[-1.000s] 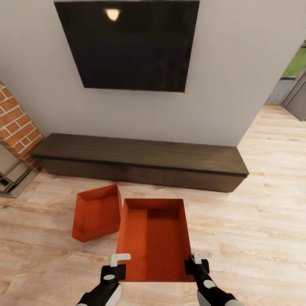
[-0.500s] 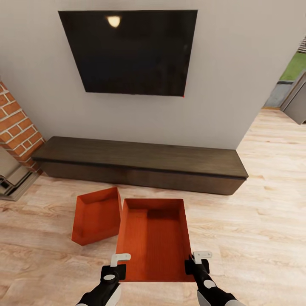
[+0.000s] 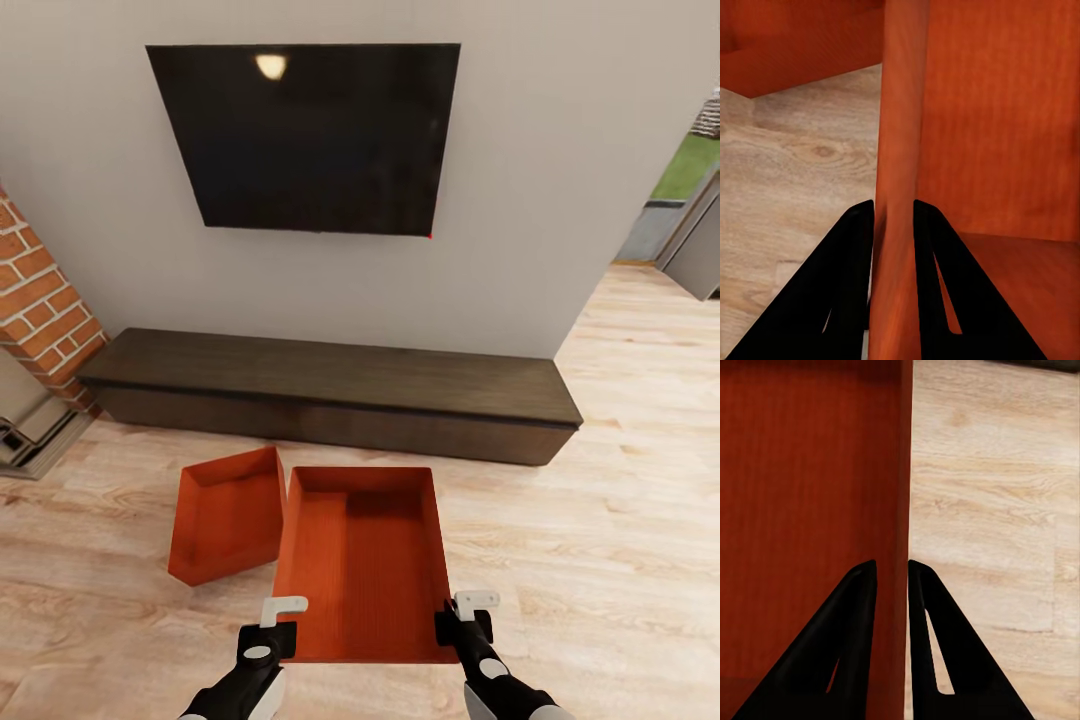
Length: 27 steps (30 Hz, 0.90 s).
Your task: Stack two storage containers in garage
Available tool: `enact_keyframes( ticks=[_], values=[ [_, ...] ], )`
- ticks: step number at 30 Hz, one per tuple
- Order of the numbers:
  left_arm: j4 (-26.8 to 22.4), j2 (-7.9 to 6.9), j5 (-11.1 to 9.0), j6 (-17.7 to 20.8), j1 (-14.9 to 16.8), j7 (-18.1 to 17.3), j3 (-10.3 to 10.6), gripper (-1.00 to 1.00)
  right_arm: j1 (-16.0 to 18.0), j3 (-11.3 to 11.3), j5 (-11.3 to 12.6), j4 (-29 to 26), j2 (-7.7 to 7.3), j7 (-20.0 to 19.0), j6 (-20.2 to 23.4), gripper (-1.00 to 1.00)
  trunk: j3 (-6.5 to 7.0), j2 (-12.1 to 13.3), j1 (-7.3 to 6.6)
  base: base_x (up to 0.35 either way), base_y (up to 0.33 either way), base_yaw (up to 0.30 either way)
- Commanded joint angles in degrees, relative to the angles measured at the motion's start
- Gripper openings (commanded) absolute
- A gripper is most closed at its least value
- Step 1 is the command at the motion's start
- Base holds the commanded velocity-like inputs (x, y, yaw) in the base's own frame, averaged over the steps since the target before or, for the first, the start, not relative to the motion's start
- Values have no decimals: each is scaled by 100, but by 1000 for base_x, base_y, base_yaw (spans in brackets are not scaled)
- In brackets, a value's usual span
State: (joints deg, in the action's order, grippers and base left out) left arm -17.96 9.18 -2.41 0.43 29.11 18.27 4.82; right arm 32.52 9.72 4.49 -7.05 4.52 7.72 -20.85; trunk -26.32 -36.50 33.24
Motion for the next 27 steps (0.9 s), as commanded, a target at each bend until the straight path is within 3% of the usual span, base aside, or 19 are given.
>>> enact_keyframes(
  ticks=[1,27],
  values=[
    [20,-39,-69,10,-2,83,-4,-100,9,-120,88,-7,-3,72,-534,-100,4,-5,1,0,0,0],
    [29,-39,-67,12,-2,86,-7,-100,9,-120,88,-7,-4,72,-534,-100,244,-5,1,0,0,0]
  ],
)
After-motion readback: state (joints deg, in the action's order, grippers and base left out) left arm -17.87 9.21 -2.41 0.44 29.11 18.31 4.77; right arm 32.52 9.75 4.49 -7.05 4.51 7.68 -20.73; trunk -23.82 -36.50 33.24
